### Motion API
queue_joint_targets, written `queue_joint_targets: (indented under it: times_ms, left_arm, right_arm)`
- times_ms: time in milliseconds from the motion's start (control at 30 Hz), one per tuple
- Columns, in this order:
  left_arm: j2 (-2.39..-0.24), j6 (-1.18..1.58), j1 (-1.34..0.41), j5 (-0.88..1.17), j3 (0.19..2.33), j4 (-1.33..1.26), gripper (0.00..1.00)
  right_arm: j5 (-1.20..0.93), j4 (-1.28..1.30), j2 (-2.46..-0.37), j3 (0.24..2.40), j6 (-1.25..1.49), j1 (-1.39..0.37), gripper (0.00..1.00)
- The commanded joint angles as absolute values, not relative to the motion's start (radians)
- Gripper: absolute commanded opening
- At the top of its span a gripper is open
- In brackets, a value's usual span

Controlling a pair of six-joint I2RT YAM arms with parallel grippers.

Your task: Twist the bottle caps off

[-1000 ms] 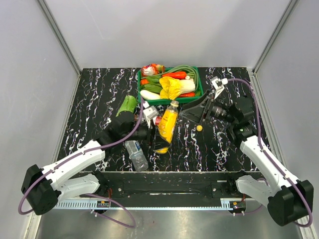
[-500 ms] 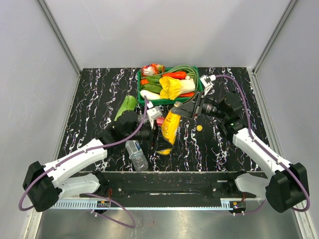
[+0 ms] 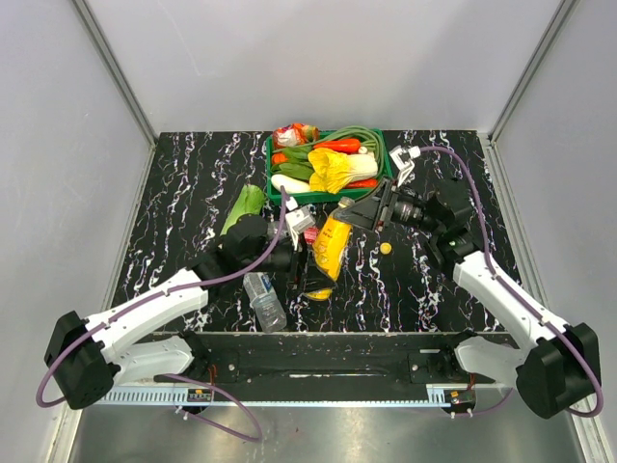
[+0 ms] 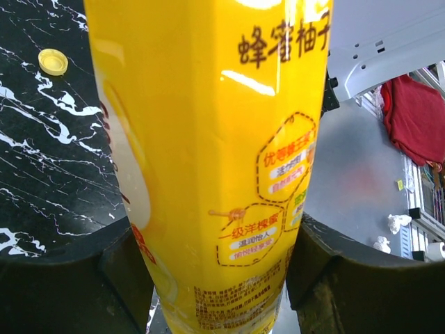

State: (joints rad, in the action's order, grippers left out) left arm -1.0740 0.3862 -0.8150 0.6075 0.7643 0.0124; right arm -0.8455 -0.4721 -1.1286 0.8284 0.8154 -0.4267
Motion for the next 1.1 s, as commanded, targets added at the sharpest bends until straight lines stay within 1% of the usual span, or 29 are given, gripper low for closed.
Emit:
queue_joint_targets:
  times_ms: [0,67,100,133,167,367,567,833,1067]
  left_arm:
    - [-1.066,0.365,-0.822,0.614,0.775,-0.028,0.44]
    - [-1.057,0.367,-0.822,0.600,0.776,-0.029,0.73]
    - [-1.051,0.367,-0.822,0.592,0.773,-0.032,0.83]
    - [-1.045,0.367,-0.822,0.583,0.772,-0.031,0.90]
    - [-1.036,0.367,-0.822,0.575,0.770,-0.034,0.99]
    - [-0.988,0.362,-0.822,0.516,0.752,-0.026,0.99]
    - [-0.928,0.367,-0.821,0.396,0.721,-0.012,0.99]
    - [-0.841,0.370,-0.818,0.223,0.696,0.049,0.99]
    - [-0.767,0.365,-0.818,0.164,0.669,0.048,0.99]
  right_arm:
    - [-0.804,-0.419,-1.081,0.845,0.733,-0.433,0.00]
    - [-0.798,-0.393,-1.072,0.845,0.710,-0.433,0.00]
    - [-0.789,-0.379,-1.065,0.844,0.700,-0.433,0.00]
    - [-0.785,-0.367,-1.060,0.842,0.689,-0.433,0.00]
    - [-0.781,-0.354,-1.057,0.841,0.678,-0.433,0.00]
    - [-0.736,-0.282,-1.045,0.838,0.614,-0.433,0.00]
    - [-0.663,-0.167,-1.026,0.847,0.509,-0.433,0.00]
    - [-0.480,-0.037,-0.982,0.848,0.407,-0.433,0.00]
    - [-0.237,-0.006,-0.925,0.821,0.396,-0.433,0.00]
